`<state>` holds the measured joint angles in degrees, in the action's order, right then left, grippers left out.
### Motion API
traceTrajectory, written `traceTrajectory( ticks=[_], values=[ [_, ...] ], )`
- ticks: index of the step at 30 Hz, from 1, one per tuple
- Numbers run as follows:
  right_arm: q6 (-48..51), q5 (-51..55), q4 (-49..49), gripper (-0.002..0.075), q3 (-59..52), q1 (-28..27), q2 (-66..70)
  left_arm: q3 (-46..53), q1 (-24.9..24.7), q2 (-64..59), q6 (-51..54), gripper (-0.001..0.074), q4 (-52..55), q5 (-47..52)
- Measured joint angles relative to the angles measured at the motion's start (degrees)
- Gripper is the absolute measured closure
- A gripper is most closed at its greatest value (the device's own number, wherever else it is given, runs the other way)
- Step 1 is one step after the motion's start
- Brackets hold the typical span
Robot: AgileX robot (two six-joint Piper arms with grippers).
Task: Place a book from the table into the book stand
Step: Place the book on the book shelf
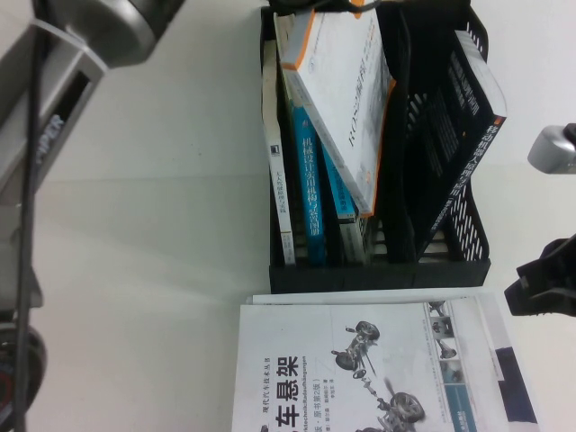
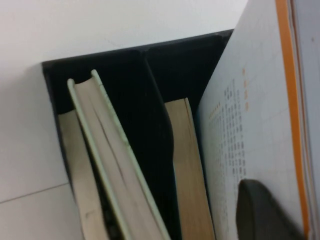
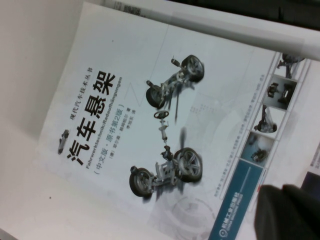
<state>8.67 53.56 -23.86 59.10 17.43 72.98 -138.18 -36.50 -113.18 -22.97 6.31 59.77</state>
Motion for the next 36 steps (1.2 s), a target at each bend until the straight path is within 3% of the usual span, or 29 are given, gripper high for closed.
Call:
traceTrajectory(
  ticks=[13,18,22,36],
  values=[
    [0.2,0.2,-0.2,0.0729,0.0,0.0,0.0,0.0,0.1,-4.3,1.2,0.0629,0.8,-3.5],
    [0.4,0.3,-0.2,0.0729,0.0,0.0,0.0,0.0,0.1,-4.6,0.1,0.057,2.0,-3.3],
    [0.5,0.7,-0.2,0.0729,0.0,0.0,0.0,0.0,0.1,-3.9,-2.4,0.0633,4.9,-0.3],
    [0.5,0.9,-0.2,0.0729,0.0,0.0,0.0,0.0,-0.3,1.0,-2.4,0.0633,5.8,6.8]
  ],
)
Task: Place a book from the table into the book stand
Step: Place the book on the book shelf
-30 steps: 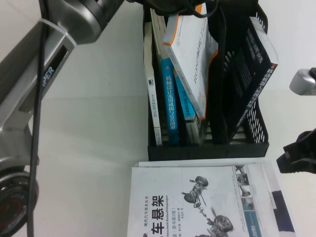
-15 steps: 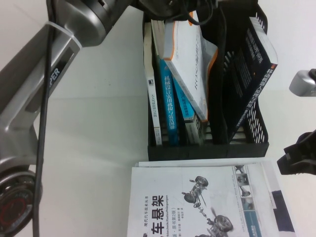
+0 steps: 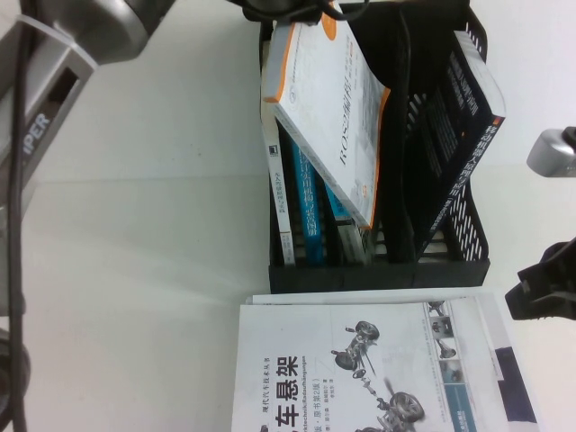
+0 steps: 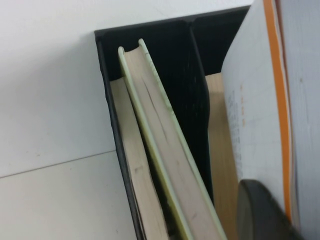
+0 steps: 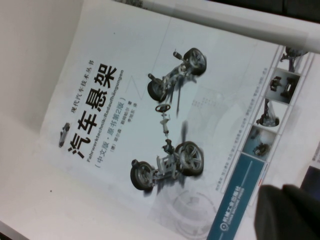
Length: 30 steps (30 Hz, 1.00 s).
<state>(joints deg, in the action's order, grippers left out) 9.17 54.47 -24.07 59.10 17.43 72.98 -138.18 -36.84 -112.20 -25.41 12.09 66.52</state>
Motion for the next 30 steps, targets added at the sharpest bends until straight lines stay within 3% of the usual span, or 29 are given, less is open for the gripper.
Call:
traceTrajectory(
  ticks=[25,27,30],
  values=[
    [0.0,0.1,-0.1,0.0729,0.0,0.0,0.0,0.0,-0.3,-7.3,0.7,0.0626,-1.2,-6.4],
    [0.0,0.1,-0.2,0.0729,0.0,0.0,0.0,0.0,-0.3,-7.3,0.7,0.0578,-0.5,-7.3],
    [0.0,0.1,-0.2,0.0729,0.0,0.0,0.0,-0.1,-0.3,-6.6,-0.6,0.042,3.8,-9.7]
  ],
)
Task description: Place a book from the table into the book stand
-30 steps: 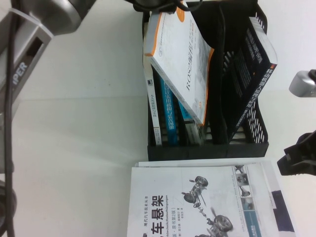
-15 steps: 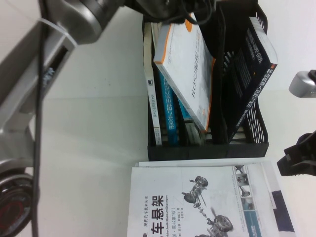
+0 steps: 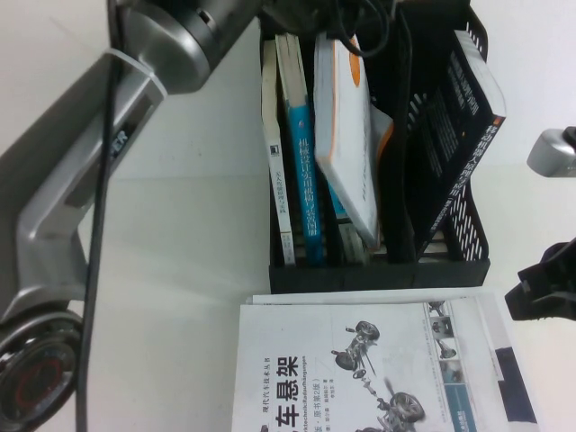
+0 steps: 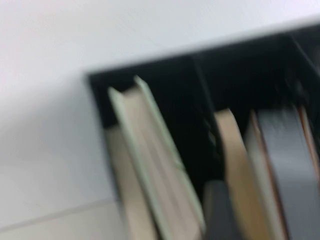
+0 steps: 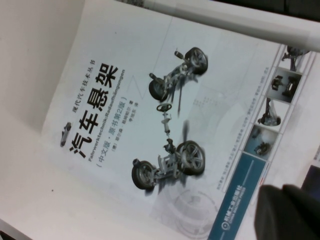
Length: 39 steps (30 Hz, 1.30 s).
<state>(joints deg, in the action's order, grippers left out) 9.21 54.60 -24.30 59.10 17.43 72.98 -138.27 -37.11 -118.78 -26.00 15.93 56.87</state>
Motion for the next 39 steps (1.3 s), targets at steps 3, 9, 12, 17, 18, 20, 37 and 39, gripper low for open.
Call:
traceTrajectory(
  ticks=[3,9,12,17,18,20,37,39],
  values=[
    [0.0,0.2,0.0,0.0729,0.0,0.0,0.0,-1.0,0.1,1.3,-2.2,0.0266,3.7,-0.1],
    [0.7,0.3,0.0,0.0729,0.0,0.0,0.0,-2.2,0.1,5.1,-3.0,0.0209,5.7,1.4],
    [3.3,-0.4,-0.6,0.0729,0.0,0.0,0.0,-2.4,0.1,7.4,-2.7,0.0262,5.7,3.9],
    [12.9,-1.0,-8.8,0.0729,-0.6,0.4,2.9,-2.4,0.2,11.1,1.6,0.047,5.8,9.8],
    [14.6,-1.0,-10.5,0.0729,-1.1,0.9,3.9,-2.4,0.2,11.8,2.2,0.0518,5.8,10.7],
    [19.2,-1.6,-13.7,0.0729,-2.1,2.9,6.7,-2.4,0.2,13.5,4.0,0.0635,5.8,12.5],
    [69.2,-38.6,-71.0,0.0729,-9.2,13.9,17.8,-3.2,0.2,25.2,6.2,0.0734,6.7,15.7],
    [71.2,-40.5,-72.6,0.0729,-7.3,13.8,17.8,-2.7,0.2,25.2,6.2,0.0734,6.7,15.7]
  ],
)
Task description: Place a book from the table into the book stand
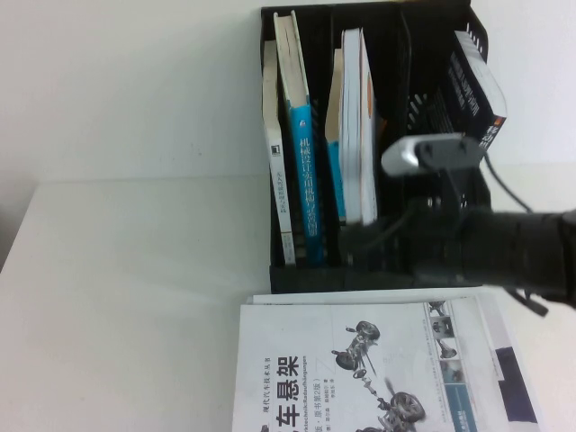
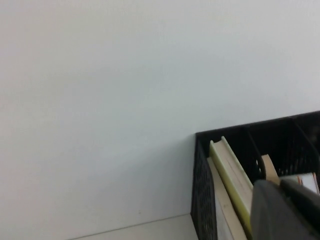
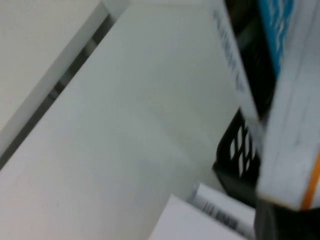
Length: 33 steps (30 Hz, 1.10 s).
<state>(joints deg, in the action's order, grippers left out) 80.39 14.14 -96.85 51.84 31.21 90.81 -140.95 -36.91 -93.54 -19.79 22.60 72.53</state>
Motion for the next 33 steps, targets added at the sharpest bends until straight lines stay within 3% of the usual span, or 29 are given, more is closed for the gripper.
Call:
traceTrajectory(
  ticks=[12,27,33],
  values=[
    [8.1,-5.1,-0.9,0.0729,8.7,-2.1,-2.8,6.1,0.0,-0.3,0.0,0.0736,2.6,0.0],
    [18.1,-11.5,2.7,0.0729,8.2,-2.3,-18.9,6.1,0.0,3.3,0.2,0.0738,-0.3,0.0],
    [16.6,-8.1,2.0,0.0729,-0.3,-2.3,-22.8,6.1,0.0,4.9,0.2,0.0738,-1.6,0.0]
  ],
)
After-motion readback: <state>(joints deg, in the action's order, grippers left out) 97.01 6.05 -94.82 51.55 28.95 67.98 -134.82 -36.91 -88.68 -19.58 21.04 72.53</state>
